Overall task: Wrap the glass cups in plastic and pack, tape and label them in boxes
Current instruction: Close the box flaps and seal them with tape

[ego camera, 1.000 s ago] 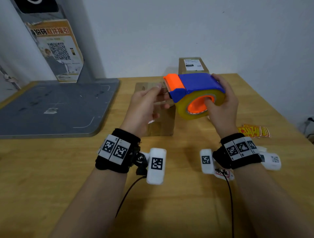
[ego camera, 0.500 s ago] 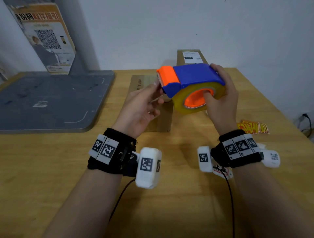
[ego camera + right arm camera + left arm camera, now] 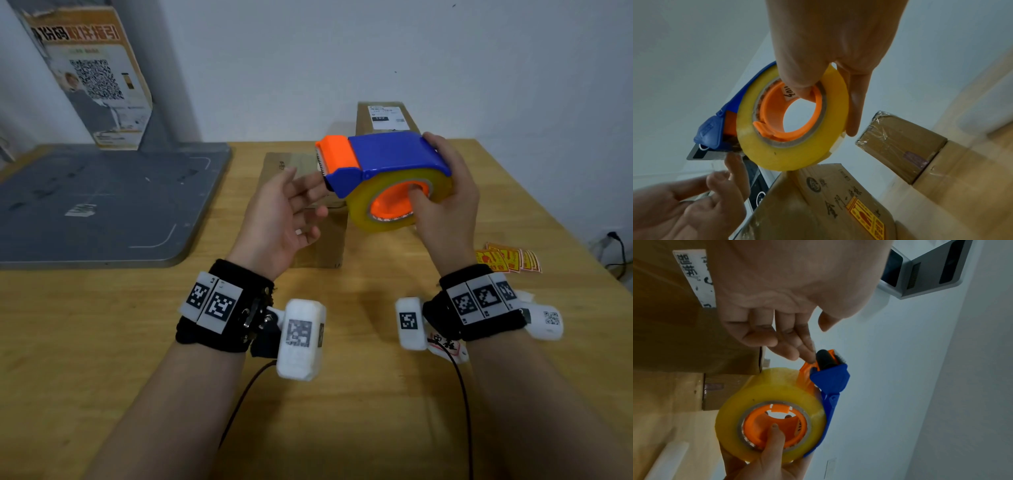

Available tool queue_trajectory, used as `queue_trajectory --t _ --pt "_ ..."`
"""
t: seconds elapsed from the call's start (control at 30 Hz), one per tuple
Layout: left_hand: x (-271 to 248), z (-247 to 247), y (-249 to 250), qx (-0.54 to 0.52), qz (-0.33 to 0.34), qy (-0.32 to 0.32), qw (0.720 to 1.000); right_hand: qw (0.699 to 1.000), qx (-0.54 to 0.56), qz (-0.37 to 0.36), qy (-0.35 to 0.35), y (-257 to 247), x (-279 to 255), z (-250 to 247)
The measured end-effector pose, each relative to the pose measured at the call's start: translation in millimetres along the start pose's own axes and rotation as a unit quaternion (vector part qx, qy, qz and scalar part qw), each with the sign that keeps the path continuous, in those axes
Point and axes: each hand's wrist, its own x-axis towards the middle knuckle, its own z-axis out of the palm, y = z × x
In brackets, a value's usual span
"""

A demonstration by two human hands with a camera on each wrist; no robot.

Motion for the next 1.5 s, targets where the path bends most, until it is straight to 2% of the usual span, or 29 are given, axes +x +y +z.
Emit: queue_trajectory --t 0.13,0.3,0.43,0.57,0.7,0.83,1.0,1.2,1.33,1.5 --pt "2.4 -5.7 1.2 0.043 0.001 -0.007 0.999 1.0 -0.003 -0.005 0.002 -1.7 -1.1 0.6" --pt "4.7 -9.6 1.4 0.123 0.055 0.028 0.99 1.0 -0.021 -0.011 0.013 -7.9 -2.5 5.6" --pt "5.6 -20.1 4.6 0.219 0.122 0.051 0.967 0.998 -0.046 -0.007 0.037 -13.9 -2.7 5.8" --pt "3.9 -29.8 2.5 0.285 0.173 0.043 0.942 0.998 -0.055 -0.007 0.033 -19.6 -3.9 2.7" --pt "2.2 -39.1 2.3 0.304 0.2 0.051 0.93 0.995 -0.096 -0.026 0.022 -21.8 -3.9 4.9" --pt "-4.9 -47.6 7.4 0.319 0.225 0.049 0.919 0.992 -0.115 -0.035 0.041 -23.9 -7.0 6.8" --pt "-15.8 -56.5 15.8 0.33 0.238 0.037 0.913 0.987 -0.127 -0.036 0.086 -24.4 -14.0 8.3" --pt "-5.0 -102.3 31.4 0.37 0.251 0.109 0.888 0.976 -0.114 0.06 0.174 -18.1 -2.9 -14.3" --pt "1.6 -112.7 23.0 0.376 0.223 0.093 0.895 0.969 -0.137 0.086 0.186 -8.2 -5.9 -19.0" --pt "12.1 -114.4 18.8 0.377 0.227 0.101 0.892 0.97 -0.148 0.093 0.171 -2.1 -12.8 -18.3"
